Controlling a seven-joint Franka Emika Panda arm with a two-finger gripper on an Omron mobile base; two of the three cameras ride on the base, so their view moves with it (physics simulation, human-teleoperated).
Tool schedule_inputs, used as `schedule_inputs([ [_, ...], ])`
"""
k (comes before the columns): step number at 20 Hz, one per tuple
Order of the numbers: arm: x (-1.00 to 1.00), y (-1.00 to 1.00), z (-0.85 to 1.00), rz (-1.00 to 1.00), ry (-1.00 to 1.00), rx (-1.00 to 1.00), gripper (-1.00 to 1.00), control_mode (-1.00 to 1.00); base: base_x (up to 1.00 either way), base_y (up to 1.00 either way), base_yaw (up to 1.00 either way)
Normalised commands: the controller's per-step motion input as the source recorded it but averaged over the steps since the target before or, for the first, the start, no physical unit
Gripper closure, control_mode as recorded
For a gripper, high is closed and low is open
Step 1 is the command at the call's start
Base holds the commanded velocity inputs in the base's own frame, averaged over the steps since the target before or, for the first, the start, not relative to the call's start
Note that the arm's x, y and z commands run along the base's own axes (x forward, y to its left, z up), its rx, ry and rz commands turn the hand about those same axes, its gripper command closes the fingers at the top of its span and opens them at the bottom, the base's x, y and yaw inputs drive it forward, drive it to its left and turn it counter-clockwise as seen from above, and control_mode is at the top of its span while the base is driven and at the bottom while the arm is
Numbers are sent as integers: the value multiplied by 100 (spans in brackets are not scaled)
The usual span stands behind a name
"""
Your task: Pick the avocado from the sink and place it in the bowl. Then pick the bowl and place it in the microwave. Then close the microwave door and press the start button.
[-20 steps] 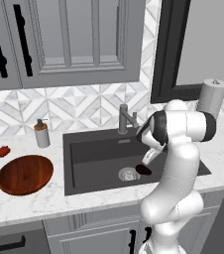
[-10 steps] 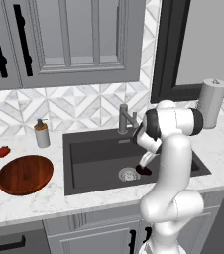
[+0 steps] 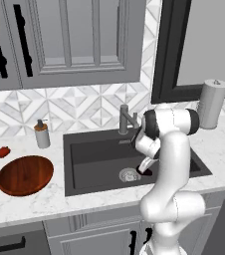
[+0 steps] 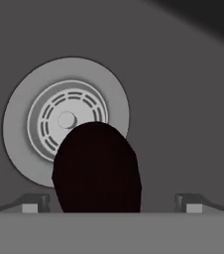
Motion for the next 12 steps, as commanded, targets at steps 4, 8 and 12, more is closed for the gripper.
schedule_inputs([
  [4, 4, 0, -36, 0, 0, 0, -100, -100, 0, 0, 0],
  [8, 0, 6, -42, 0, 0, 0, 100, -100, 0, 0, 0],
  [12, 0, 21, -39, 0, 1, 0, 100, -100, 0, 0, 0],
])
